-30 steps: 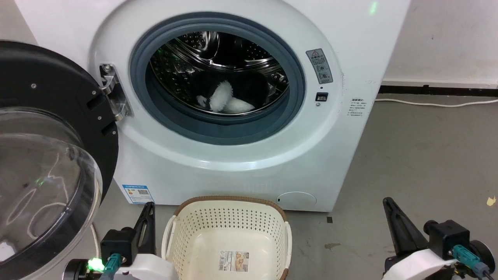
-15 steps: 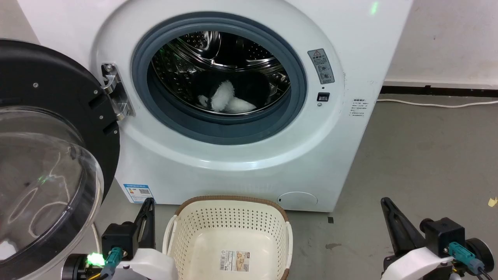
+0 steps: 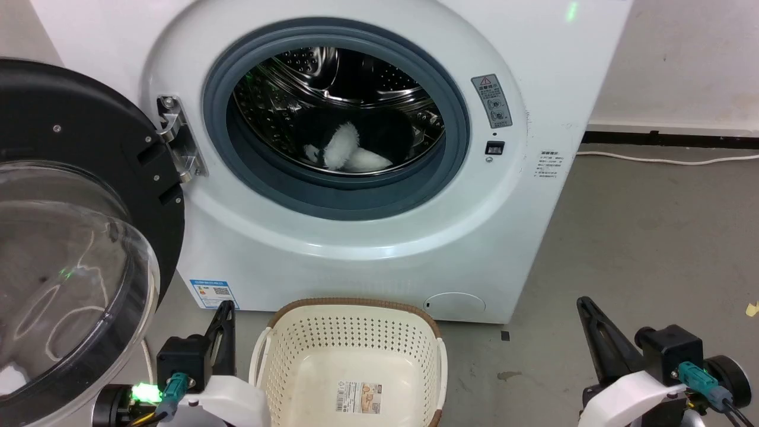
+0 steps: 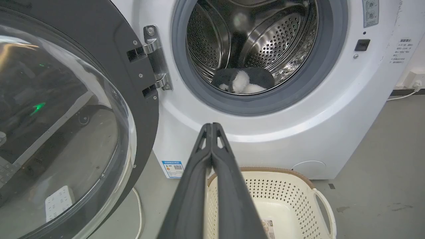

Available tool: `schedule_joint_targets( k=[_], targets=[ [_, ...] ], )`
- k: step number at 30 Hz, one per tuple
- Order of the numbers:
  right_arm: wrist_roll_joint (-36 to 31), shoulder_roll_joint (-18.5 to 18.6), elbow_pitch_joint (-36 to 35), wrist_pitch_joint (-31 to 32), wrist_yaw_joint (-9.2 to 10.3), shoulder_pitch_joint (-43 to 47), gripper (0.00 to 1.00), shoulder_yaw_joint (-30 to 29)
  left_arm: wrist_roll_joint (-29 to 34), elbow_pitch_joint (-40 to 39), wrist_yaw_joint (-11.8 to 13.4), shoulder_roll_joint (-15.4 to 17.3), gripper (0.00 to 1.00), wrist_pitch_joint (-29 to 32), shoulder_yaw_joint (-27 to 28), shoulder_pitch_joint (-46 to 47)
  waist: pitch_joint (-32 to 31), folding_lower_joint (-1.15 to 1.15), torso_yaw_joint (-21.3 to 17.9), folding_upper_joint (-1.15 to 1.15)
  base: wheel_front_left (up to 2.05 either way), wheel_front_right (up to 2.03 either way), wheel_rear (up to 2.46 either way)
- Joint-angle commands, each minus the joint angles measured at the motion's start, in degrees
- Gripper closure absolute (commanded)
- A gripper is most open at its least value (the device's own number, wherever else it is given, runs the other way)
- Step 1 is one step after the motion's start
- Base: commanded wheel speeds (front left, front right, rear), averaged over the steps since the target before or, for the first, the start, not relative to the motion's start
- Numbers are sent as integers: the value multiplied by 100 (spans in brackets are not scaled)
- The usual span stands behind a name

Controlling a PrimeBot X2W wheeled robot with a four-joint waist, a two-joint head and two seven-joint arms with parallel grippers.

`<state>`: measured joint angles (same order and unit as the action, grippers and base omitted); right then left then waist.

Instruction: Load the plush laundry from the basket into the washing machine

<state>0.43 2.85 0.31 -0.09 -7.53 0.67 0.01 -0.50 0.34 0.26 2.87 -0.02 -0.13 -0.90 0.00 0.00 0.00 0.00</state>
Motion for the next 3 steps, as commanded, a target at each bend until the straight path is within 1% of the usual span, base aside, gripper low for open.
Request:
schedule_joint_targets(
  k=[1,3],
  targets=[
    [-43,3,-31,9,4,-67,100,-1,50,-34,-26,0,100,2,13,90,0,0,0,0,0,0,0],
    [-43,3,-31,9,4,-67,100,-1,50,-34,-26,0,100,2,13,90,0,0,0,0,0,0,0]
  ],
)
